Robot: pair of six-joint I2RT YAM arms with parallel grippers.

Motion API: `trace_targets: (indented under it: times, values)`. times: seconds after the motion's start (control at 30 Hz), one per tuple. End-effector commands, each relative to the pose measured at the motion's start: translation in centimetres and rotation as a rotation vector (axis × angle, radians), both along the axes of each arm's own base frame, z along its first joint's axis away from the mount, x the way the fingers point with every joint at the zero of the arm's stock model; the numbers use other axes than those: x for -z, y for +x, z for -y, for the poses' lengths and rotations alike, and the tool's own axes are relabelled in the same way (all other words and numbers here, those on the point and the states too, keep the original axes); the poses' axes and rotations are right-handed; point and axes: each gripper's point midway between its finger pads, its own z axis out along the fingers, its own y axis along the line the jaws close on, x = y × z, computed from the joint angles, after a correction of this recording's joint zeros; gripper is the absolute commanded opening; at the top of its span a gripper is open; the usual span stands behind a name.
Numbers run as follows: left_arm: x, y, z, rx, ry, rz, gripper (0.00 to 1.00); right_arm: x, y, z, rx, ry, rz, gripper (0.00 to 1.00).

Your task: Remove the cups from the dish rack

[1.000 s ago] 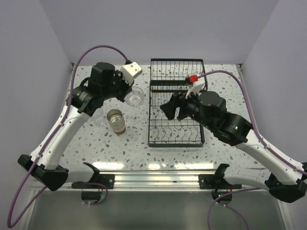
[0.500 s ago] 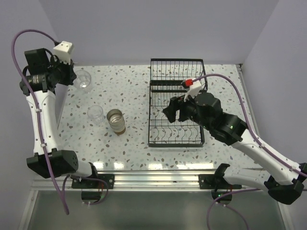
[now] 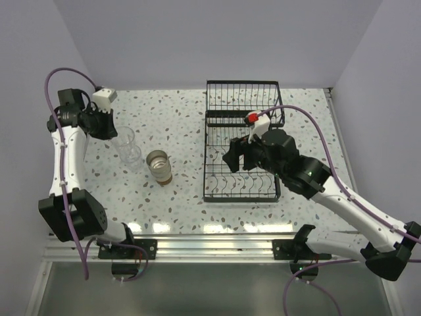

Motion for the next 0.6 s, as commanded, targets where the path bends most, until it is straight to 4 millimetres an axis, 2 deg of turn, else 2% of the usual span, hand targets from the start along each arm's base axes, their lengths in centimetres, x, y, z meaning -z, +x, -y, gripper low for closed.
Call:
trace_targets:
  times: [0.0, 0.07, 0.2, 0.23, 0.4, 0.57]
  values:
    - [1.0, 1.5, -0.9, -0.007, 0.035, 0.047, 0.0, -1.2, 0.2, 0.0, -0.004, 0.029, 0.039, 0.76]
    - [1.8, 2.0, -1.0, -0.006, 0.035, 0.051, 0.0, -1.2, 0.2, 0.0, -0.002, 0.03, 0.039, 0.76]
    - [2.3, 2.7, -0.8, 0.003, 0.017, 0.075, 0.0, -1.0, -0.2, 0.2, -0.008, 0.032, 0.031, 0.76]
    - [2.2, 3.1, -1.0, -0.002, 0.029, 0.095, 0.0, -0.9, -0.2, 0.3, -0.005, 0.029, 0.03, 0.76]
    - [4.3, 3.6, -2.2, -0.04, 0.066, 0.072, 0.0, -1.0, -0.4, 0.5, -0.002, 0.034, 0.032, 0.76]
    - [5.9, 3.4, -1.4, -0.022, 0.029, 0.076, 0.0, -0.8, -0.4, 0.6, -0.002, 0.034, 0.029, 0.76]
